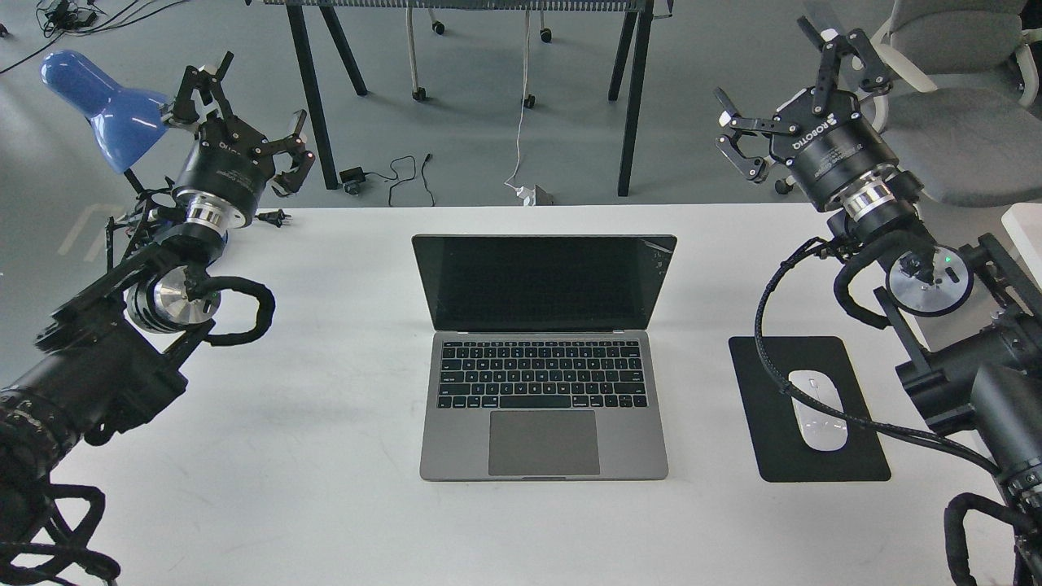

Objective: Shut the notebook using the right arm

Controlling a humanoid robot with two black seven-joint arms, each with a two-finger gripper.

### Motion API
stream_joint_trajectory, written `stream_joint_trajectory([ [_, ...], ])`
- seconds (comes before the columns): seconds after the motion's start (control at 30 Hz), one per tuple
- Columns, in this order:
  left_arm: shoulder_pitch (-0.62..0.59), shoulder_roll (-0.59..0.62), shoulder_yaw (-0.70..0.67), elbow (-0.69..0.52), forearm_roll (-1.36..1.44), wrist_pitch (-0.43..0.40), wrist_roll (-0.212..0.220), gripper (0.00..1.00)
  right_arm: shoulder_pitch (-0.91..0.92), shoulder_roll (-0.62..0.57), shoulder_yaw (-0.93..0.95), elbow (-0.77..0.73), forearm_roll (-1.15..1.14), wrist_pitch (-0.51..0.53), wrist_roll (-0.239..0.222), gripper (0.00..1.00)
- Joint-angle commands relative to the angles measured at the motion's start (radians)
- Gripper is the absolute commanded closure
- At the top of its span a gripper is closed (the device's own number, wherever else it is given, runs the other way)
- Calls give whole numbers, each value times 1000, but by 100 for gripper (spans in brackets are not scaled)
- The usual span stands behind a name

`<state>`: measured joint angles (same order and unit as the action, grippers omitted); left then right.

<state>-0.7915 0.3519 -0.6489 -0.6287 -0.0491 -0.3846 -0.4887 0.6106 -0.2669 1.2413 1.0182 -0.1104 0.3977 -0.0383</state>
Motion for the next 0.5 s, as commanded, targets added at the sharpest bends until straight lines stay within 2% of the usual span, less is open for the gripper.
stream_joint_trajectory([
  [0.0,0,-1,0,0,0,18,0,0,0,-2,0,0,0,1,0,0],
  [0.1,0,-1,0,0,0,42,0,0,0,-2,-2,0,0,1,0,0],
  [0.27,0,-1,0,0,0,29,0,0,1,-2,-31,0,-5,-10,-2,0],
  [0.47,0,1,0,0,2,26,0,0,89,-11,-138,-6,-41,-85,-3,0],
])
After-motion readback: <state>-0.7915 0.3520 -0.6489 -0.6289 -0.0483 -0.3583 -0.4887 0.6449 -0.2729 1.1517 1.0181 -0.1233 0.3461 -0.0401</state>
